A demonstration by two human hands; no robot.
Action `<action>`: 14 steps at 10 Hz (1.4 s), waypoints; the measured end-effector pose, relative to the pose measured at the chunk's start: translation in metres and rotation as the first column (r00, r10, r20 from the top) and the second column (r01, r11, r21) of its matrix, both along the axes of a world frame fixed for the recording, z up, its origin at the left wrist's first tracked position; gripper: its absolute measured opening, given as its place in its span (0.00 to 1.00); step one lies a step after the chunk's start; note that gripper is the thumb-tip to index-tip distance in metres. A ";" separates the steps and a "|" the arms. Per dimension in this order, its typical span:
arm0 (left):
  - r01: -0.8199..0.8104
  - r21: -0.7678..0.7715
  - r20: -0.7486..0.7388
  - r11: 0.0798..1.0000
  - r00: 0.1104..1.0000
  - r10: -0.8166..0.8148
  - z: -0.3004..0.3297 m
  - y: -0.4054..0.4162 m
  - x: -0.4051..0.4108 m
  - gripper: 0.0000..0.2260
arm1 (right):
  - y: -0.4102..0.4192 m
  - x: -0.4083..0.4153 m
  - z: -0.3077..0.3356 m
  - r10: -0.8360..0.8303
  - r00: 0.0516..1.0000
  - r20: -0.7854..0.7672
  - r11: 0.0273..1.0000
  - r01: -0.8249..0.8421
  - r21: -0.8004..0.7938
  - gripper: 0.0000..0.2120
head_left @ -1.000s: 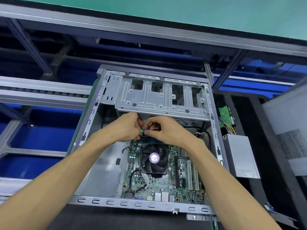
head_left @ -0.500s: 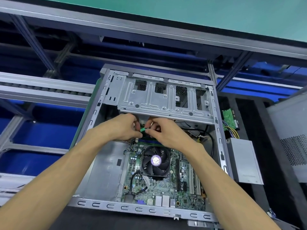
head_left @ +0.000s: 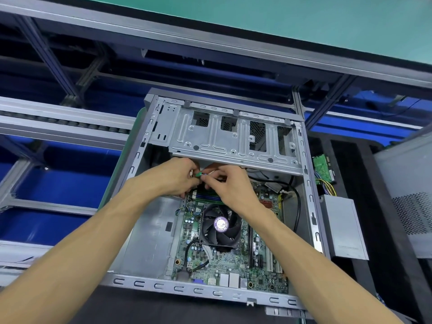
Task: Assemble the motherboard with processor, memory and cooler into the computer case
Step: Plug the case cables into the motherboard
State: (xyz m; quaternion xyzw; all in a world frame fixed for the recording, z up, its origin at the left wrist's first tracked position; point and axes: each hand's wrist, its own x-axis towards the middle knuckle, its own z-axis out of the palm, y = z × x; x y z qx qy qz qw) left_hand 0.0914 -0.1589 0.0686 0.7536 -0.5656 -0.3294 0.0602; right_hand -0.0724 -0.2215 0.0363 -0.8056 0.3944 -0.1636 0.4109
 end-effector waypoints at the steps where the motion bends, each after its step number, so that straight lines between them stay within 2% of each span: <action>1: 0.094 0.163 0.110 0.982 0.988 -0.112 0.005 0.002 -0.004 0.06 | 0.002 0.000 -0.003 -0.066 0.998 0.013 0.998 0.065 0.021 0.15; 2: 0.248 0.424 0.130 0.871 0.935 -0.330 0.004 0.009 -0.013 0.16 | -0.004 -0.002 -0.004 -0.080 0.992 -0.093 0.996 0.083 0.031 0.17; 3: 0.314 0.532 0.113 0.787 0.894 -0.433 0.006 0.014 -0.023 0.21 | -0.013 0.002 -0.007 -0.055 0.965 -0.258 0.997 0.065 0.033 0.16; 4: 0.346 0.562 0.134 0.751 0.858 -0.496 0.008 0.015 -0.030 0.20 | -0.019 0.011 -0.009 0.023 0.913 -0.408 0.999 -0.006 0.044 0.16; 6: 0.378 0.564 0.167 0.734 0.818 -0.550 0.007 0.016 -0.030 0.24 | -0.026 0.029 -0.002 0.120 0.789 -0.602 0.992 -0.076 0.098 0.21; 7: 0.396 0.557 0.147 0.730 0.818 -0.556 0.005 0.015 -0.028 0.18 | -0.031 0.036 -0.005 0.179 0.806 -0.564 0.981 -0.104 0.163 0.13; 8: 0.382 0.548 0.154 0.744 0.828 -0.540 0.004 0.014 -0.028 0.14 | -0.032 0.042 -0.003 0.253 0.836 -0.487 0.956 -0.138 0.260 0.15; 9: 0.388 0.544 0.142 0.744 0.832 -0.537 0.004 0.014 -0.027 0.18 | -0.033 0.047 0.007 0.092 0.937 -0.336 0.839 0.109 0.533 0.17; 10: 0.380 0.550 0.127 0.744 0.842 -0.524 0.005 0.014 -0.025 0.21 | -0.027 0.055 0.017 -0.691 0.713 -0.118 -0.022 0.143 0.989 0.27; 11: 0.383 0.538 0.125 0.751 0.845 -0.520 0.007 0.014 -0.026 0.13 | -0.032 0.058 0.008 -0.864 0.284 -0.416 -0.466 -0.139 0.874 0.28; 12: 0.379 0.529 0.133 0.759 0.847 -0.516 0.010 0.013 -0.028 0.12 | -0.035 0.057 0.005 -0.847 0.241 -0.474 -0.514 -0.139 0.847 0.26; 14: 0.371 0.534 0.135 0.760 0.849 -0.510 0.015 0.012 -0.027 0.11 | -0.034 0.057 0.006 -0.823 0.371 -0.431 -0.478 -0.042 0.877 0.21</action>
